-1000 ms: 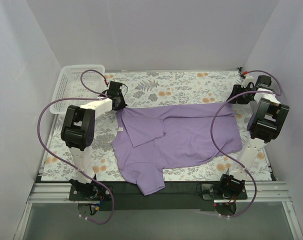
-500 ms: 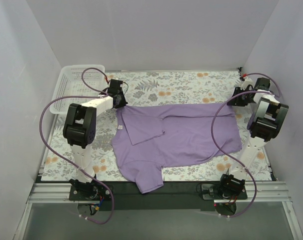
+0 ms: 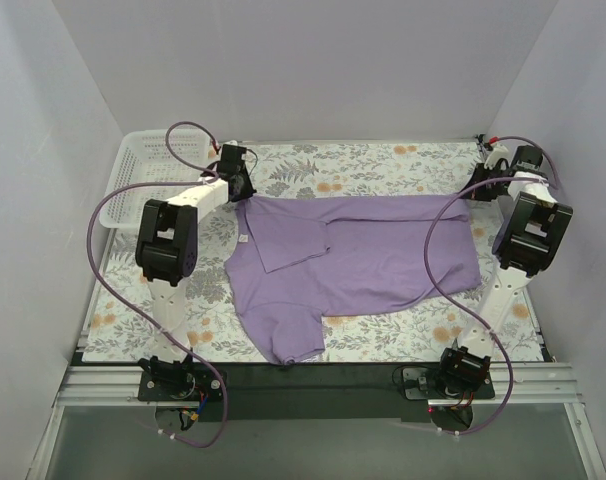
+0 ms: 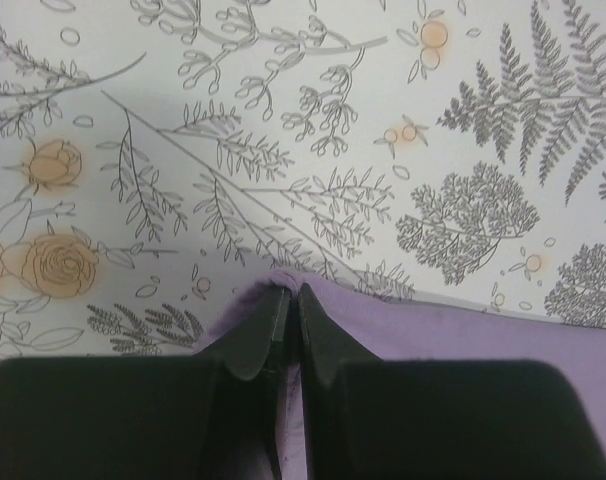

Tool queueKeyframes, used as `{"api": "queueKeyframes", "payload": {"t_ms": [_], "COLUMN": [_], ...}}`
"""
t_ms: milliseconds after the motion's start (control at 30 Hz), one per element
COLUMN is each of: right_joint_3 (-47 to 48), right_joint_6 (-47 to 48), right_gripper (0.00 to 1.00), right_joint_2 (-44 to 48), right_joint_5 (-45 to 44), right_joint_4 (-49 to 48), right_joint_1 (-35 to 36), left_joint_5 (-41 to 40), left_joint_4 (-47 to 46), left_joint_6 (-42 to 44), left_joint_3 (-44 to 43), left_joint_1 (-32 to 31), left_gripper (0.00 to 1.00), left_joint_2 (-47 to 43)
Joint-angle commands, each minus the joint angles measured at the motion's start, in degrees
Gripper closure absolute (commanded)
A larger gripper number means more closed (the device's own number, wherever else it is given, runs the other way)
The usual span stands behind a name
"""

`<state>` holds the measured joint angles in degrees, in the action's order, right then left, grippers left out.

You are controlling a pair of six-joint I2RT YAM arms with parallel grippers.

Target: Fold and stack the t-shirts

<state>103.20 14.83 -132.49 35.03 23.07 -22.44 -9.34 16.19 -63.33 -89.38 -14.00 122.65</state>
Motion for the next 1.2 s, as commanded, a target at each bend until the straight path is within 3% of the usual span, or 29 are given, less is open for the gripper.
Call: {"api": "queueKeyframes", "payload": {"t_ms": [0,167,267,300,433,533,700,933,1067,1167], "right_joint_3": [5.3,9.8,12.3,12.2,8.3,2.0,-9.3,-30.8,-36.5,-39.7], "right_joint_6": [-1.8,-4.4,-4.6,-4.5,-2.7,-0.2,4.5,17.0,37.6,45.4], "right_gripper": [0.99,0.99,0.85,0.73,0.45,0.35,0.29,0.19,0.19,0.2], "right_joint_2": [-1.6,-4.2,-4.9,-4.6,0.1,5.9,16.2,35.7,40.5,42.7], "right_joint_5": [1.4,1.4,1.5,1.2,-0.7,-3.6,-4.4,-0.1,10.0,12.6], "right_joint_4": [-1.5,-3.1,-3.1,-3.2,-4.3,-6.4,-7.6,-5.4,10.1,22.6], "right_joint_1": [-0.3,-0.1,0.5,0.8,1.4,1.9,2.4,2.7,2.8,3.8], "left_joint_5": [-2.7,-2.4,-0.1,1.0,4.2,8.0,14.4,16.9,27.1,37.7], "left_joint_4": [1.0,3.0,3.9,4.4,3.6,1.0,-5.6,-10.4,-9.2,-7.0], "left_joint_6": [1.2,1.2,1.5,1.4,1.3,1.3,2.4,0.8,-1.4,-7.8], "left_joint_3": [-5.3,-13.0,-18.6,-19.8,-22.5,-20.6,-7.4,20.9,37.0,45.8], "left_joint_1": [0.6,0.7,0.8,0.7,0.7,0.7,0.6,1.9,3.5,3.6], "left_gripper": [1.0,1.0,1.0,0.86,0.59,0.51,0.42,0.14,0.08,0.12], "left_joint_2": [1.6,5.9,8.4,8.7,6.4,1.0,-14.1,-40.6,-54.1,-60.5]}}
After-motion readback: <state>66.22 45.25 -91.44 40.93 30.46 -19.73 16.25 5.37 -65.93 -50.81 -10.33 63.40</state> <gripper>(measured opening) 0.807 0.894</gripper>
